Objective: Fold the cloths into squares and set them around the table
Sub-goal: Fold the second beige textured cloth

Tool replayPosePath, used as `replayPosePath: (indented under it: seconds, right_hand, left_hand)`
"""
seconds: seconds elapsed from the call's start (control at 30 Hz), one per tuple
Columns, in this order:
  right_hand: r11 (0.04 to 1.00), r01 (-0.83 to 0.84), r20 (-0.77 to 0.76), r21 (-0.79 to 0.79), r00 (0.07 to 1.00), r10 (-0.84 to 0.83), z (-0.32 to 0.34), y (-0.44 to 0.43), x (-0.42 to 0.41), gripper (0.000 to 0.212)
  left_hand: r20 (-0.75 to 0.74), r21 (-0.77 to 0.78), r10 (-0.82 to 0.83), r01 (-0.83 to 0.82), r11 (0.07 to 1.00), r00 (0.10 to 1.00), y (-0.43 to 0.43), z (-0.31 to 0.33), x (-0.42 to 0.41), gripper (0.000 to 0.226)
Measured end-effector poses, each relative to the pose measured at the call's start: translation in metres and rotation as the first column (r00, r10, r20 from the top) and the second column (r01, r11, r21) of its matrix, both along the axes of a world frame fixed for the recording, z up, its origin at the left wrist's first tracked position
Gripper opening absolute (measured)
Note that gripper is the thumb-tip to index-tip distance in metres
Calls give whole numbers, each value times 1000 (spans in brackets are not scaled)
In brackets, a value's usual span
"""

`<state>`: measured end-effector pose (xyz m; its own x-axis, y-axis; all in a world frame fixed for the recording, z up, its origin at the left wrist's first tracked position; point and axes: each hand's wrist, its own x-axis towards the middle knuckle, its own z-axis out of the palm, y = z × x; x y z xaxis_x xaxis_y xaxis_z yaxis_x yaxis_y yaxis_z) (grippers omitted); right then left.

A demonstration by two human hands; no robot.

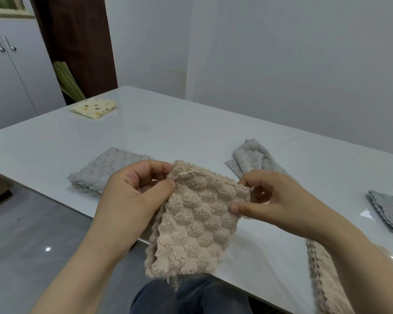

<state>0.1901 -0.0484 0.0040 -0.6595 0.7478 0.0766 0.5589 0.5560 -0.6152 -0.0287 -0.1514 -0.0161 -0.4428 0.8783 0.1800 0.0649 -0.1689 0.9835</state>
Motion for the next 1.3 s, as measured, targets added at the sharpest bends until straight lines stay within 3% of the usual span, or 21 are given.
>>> replayPosePath:
  seconds: [0.1,0.2,0.33,0.47,0.53,0.67,0.73,0.87,1.1,1.2,1.3]
  right_hand:
    - [990,6,-192,-140,981,-33,-6,-2,-1,24]
    - [949,-19,-402,-315,909,-115,-17,-6,-7,29]
    - [871,-37,-623,-489,714,-320,-35,-12,-15,44]
    - [760,-86,-672,-644,538,-509,-52,-22,-27,42]
    - [716,-87,-632,-693,552,-544,-61,-24,-32,42]
    - [687,8,-505,-727,672,-542,-78,-28,-38,53]
    - [712,70,-470,-698,706,-529,-84,-30,-40,59]
    - [782,167,-496,-601,688,-529,-91,-34,-45,45]
    - [861,280,-530,-423,695,-486,-83,-31,-52,34]
    - [864,287,-515,-415,709,-482,-85,-29,-52,34]
    - [848,315,-476,-427,719,-506,-91,-26,-51,30]
  left_hand:
    - [27,-8,32,-32,999,999,2,-6,-1,13]
    - [57,-7,48,-48,999,997,4,-10,0,19]
    - [88,2,98,-99,995,991,8,-18,3,13]
    - [130,-1,113,-114,994,985,12,-25,12,17]
    - [135,-3,127,-128,992,983,14,-28,16,16]
    - [170,-15,167,-167,986,971,16,-33,16,16]
    - [172,-24,188,-187,982,967,17,-36,14,17]
    - [180,-48,214,-209,977,960,21,-43,11,16]
    - [-114,-25,293,-298,954,949,21,-56,14,14]
    - [-160,-51,275,-286,957,948,18,-59,16,32]
    - [-168,-104,206,-225,969,964,16,-61,15,30]
